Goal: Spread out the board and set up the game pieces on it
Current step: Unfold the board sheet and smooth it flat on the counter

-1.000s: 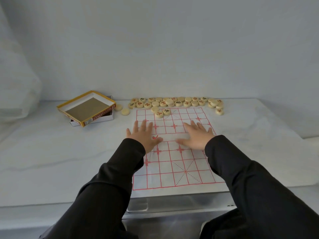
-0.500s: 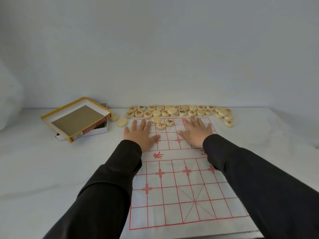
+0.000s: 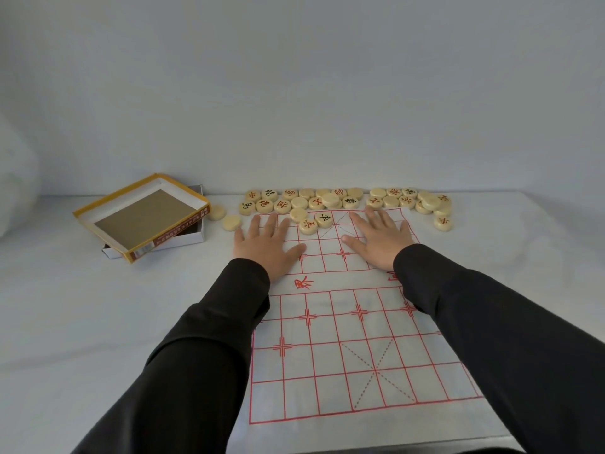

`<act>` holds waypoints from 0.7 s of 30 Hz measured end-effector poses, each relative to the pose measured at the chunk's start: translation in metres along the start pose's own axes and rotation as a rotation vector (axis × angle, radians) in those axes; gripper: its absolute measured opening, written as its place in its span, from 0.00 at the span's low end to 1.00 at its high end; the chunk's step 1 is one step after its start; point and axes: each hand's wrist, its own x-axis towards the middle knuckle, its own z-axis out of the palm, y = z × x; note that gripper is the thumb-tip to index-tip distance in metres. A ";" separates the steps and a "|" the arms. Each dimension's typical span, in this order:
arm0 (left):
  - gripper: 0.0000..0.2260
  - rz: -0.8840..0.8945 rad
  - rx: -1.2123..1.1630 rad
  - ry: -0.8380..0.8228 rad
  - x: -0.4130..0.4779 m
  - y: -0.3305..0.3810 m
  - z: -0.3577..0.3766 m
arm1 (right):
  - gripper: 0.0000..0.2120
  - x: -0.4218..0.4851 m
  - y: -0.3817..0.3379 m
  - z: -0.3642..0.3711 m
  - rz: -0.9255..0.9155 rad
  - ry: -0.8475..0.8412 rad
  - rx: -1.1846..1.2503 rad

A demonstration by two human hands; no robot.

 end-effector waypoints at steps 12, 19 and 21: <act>0.29 0.052 0.024 -0.043 -0.048 0.034 -0.012 | 0.33 -0.071 -0.037 0.000 0.117 0.062 0.031; 0.29 0.071 -0.003 -0.091 -0.063 0.034 0.000 | 0.32 -0.082 -0.028 0.020 0.126 0.028 0.011; 0.30 0.068 -0.014 -0.091 -0.061 0.032 -0.004 | 0.32 -0.081 -0.028 0.017 0.125 0.015 0.017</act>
